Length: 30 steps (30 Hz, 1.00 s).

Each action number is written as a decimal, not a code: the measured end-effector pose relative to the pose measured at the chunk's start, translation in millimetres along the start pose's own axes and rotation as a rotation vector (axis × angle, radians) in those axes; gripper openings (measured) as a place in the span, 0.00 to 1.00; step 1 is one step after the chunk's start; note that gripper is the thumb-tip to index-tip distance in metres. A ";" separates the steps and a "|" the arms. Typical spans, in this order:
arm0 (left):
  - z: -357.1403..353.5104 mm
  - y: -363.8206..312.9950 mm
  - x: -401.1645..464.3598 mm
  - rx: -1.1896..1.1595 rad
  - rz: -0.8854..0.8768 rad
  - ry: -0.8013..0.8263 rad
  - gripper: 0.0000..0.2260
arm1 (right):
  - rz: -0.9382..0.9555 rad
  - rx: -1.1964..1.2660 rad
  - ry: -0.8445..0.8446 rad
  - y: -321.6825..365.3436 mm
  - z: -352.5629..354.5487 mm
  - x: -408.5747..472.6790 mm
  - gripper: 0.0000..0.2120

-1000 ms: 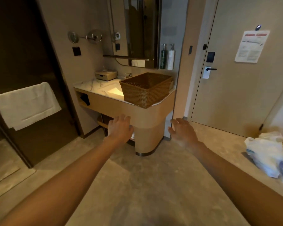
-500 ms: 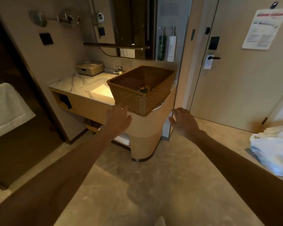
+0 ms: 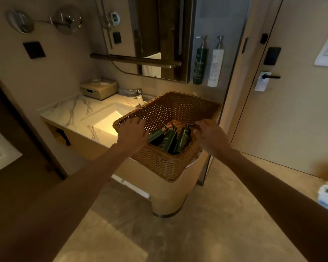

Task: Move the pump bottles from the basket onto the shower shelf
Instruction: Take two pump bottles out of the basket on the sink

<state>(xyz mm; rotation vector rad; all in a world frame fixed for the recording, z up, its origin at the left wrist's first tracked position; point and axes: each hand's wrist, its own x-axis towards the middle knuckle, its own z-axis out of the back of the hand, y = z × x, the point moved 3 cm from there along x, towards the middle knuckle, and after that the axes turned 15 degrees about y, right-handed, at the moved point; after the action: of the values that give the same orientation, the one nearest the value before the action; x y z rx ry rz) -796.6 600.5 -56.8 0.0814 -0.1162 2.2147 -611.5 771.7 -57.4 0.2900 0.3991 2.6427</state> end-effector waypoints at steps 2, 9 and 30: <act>-5.9 4.5 32.7 -0.001 -0.016 0.033 0.19 | -0.014 -0.001 0.018 -2.1 -5.0 32.8 0.19; -39.0 26.1 150.9 -0.005 -0.118 0.173 0.23 | -0.070 -0.054 0.115 -13.6 -42.7 122.4 0.22; -203.5 48.1 254.4 -0.284 -0.047 0.993 0.32 | -0.334 0.090 0.399 -27.4 -109.6 225.0 0.26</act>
<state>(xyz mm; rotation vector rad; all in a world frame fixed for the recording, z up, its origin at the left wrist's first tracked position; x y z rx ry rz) -991.5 796.3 -236.1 -1.1330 0.1246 1.9339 -827.1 873.7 -138.2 -0.2636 0.6337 2.3456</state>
